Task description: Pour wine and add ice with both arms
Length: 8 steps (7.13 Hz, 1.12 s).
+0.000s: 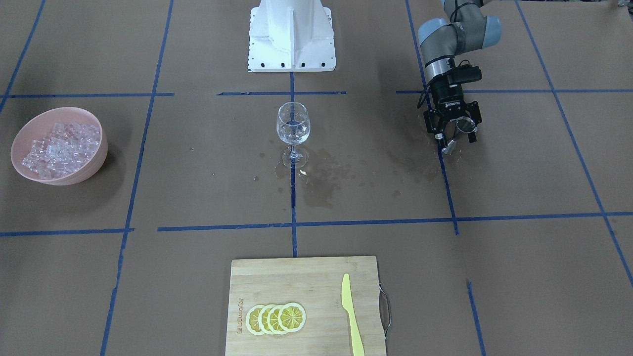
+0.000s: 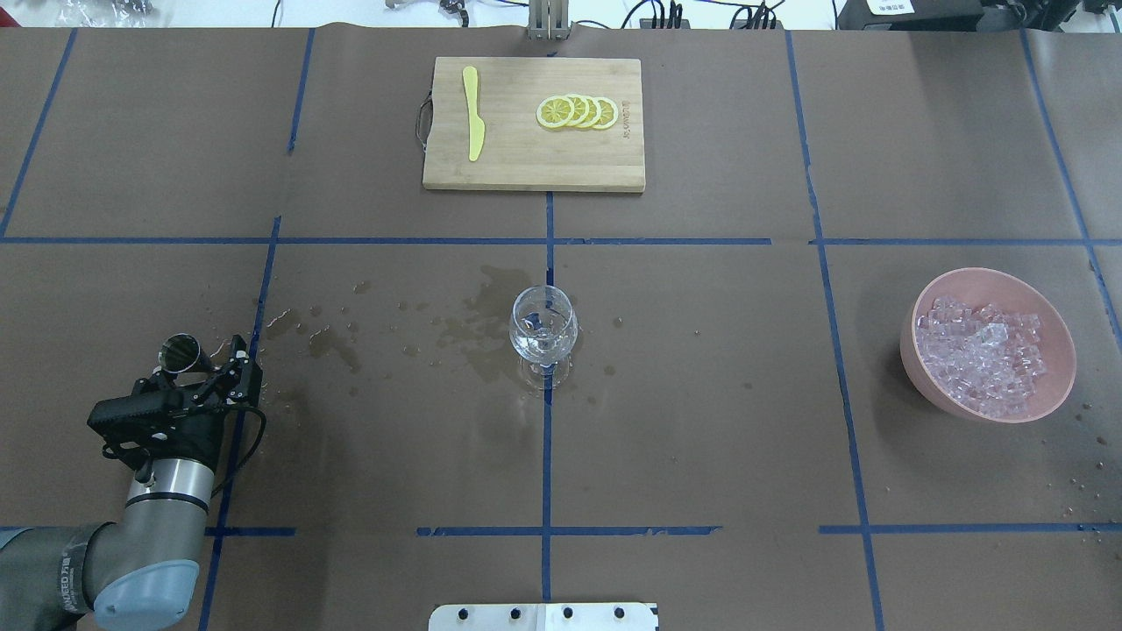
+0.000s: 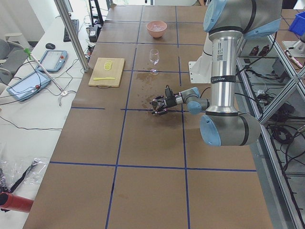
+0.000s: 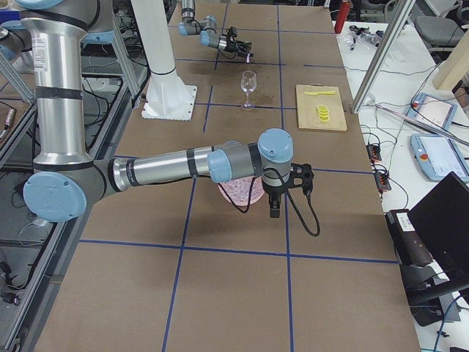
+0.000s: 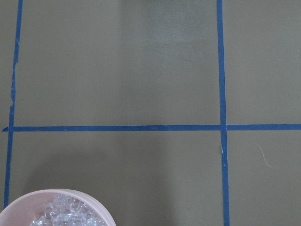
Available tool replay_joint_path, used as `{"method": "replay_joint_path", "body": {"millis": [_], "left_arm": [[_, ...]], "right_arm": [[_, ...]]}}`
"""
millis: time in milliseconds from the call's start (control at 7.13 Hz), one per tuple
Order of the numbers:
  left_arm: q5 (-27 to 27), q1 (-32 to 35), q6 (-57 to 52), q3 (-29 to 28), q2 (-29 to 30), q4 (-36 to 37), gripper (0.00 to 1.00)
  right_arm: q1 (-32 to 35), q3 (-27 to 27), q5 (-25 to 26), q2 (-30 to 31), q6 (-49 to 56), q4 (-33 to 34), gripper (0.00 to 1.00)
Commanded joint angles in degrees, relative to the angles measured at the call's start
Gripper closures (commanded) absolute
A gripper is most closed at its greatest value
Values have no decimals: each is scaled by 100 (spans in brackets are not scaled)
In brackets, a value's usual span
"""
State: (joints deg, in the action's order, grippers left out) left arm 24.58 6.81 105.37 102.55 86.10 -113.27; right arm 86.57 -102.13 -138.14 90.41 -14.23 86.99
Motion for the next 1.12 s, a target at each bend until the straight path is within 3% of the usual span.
{"method": "replay_joint_path", "body": {"millis": [0, 561, 982], "left_arm": [[12, 4, 2, 10, 3, -2, 18], [21, -4, 19, -69, 3, -2, 23], [21, -4, 54, -78, 3, -2, 38]], "right_arm": [[0, 0, 6, -5, -1, 2, 0], [0, 0, 6, -5, -1, 2, 0], [0, 9, 6, -5, -1, -6, 0]]}}
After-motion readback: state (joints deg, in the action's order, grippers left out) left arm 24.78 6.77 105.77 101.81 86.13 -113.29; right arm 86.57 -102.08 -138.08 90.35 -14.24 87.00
